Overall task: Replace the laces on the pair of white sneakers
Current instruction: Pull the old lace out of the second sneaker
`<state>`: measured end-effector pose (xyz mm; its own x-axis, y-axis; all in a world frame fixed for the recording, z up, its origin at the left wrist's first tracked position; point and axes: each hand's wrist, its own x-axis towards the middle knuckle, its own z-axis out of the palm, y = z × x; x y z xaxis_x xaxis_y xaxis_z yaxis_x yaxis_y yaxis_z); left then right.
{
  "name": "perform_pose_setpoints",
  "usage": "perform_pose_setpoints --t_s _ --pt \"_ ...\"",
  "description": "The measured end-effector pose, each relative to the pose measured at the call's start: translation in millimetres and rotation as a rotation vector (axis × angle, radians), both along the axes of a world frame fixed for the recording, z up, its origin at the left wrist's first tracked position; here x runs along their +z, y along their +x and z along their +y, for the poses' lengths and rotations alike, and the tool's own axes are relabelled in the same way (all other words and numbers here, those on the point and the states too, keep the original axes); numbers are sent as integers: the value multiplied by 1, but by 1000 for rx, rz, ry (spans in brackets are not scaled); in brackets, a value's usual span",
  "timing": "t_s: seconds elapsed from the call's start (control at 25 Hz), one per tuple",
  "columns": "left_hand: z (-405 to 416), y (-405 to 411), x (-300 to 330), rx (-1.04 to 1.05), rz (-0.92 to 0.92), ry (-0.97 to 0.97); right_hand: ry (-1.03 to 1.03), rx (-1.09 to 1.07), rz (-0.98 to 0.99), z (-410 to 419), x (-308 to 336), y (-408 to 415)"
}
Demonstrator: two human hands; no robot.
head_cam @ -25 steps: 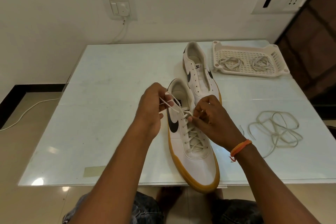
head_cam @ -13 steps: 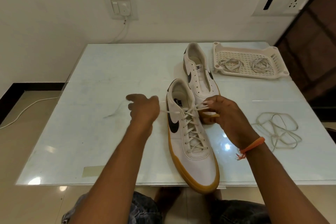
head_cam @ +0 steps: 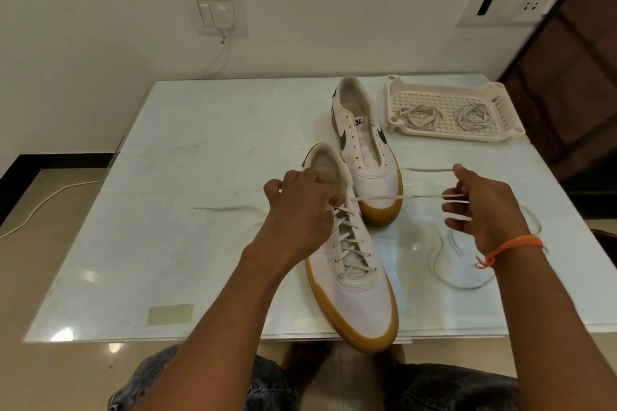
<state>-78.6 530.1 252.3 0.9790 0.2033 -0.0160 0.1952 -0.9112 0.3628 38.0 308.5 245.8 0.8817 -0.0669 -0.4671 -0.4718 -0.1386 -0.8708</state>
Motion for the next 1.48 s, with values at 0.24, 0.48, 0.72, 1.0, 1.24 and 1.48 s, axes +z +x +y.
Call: perform_pose_setpoints --t_s 0.24,0.48,0.72,1.0,1.24,1.48 --pt "0 3 -6 -30 -43 33 -431 201 -90 3 -13 -2" --pt "31 4 -14 -48 51 -165 -801 136 -750 44 -12 -31" --pt "40 12 -21 42 96 -271 -710 638 -990 94 -42 -74" --pt "33 13 -17 32 83 -245 -384 454 -699 93 -34 -67" --pt "39 11 -21 12 73 -335 445 309 -26 62 -22 -45" --pt "40 16 -25 140 -92 -351 -403 503 -809 81 -34 -53"
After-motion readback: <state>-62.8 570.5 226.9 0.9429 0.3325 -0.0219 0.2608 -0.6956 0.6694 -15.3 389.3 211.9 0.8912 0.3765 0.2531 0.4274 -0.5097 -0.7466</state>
